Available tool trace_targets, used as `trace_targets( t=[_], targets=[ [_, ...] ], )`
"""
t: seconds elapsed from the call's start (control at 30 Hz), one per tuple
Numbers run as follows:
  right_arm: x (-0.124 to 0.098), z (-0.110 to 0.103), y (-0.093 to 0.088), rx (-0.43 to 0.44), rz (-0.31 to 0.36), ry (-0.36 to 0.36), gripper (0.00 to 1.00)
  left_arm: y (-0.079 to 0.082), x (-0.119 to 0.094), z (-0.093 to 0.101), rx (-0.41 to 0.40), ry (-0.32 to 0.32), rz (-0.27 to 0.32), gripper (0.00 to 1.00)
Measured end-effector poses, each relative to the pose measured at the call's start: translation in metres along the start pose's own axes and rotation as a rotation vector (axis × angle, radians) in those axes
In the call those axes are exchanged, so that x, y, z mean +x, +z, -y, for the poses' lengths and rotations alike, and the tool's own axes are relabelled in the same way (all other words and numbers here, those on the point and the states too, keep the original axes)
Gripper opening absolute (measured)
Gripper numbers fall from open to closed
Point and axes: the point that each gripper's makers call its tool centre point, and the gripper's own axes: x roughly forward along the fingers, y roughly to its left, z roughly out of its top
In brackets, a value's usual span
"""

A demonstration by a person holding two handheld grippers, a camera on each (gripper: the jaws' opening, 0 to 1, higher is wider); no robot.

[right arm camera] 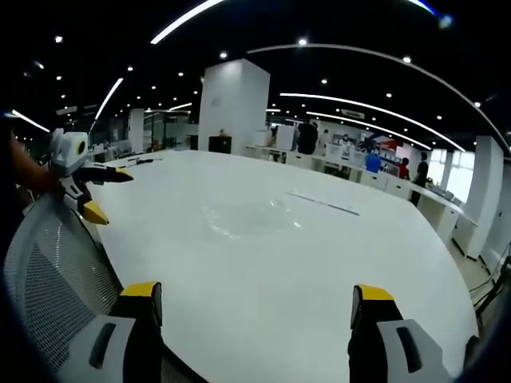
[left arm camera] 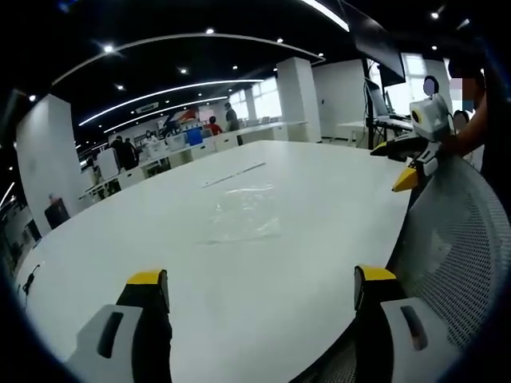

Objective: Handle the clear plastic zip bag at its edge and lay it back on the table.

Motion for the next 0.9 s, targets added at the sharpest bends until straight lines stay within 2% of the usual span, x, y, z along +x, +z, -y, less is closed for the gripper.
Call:
trace_targets(
  t=[0.6, 0.9],
  targets=[
    [0.0004, 0.0005, -0.0011, 0.001, -0.004, 0.003, 1.0, 0.0027, 0.0002, 0.0009, -0.002, -0.011, -0.001, 0.98],
    [0.0004, 0.001, -0.0013, 0.002, -0.006, 0.001, 0.99, 0.0087, 0.0037, -0.0044, 0.038, -0.022, -0.011, 0.97]
  ],
)
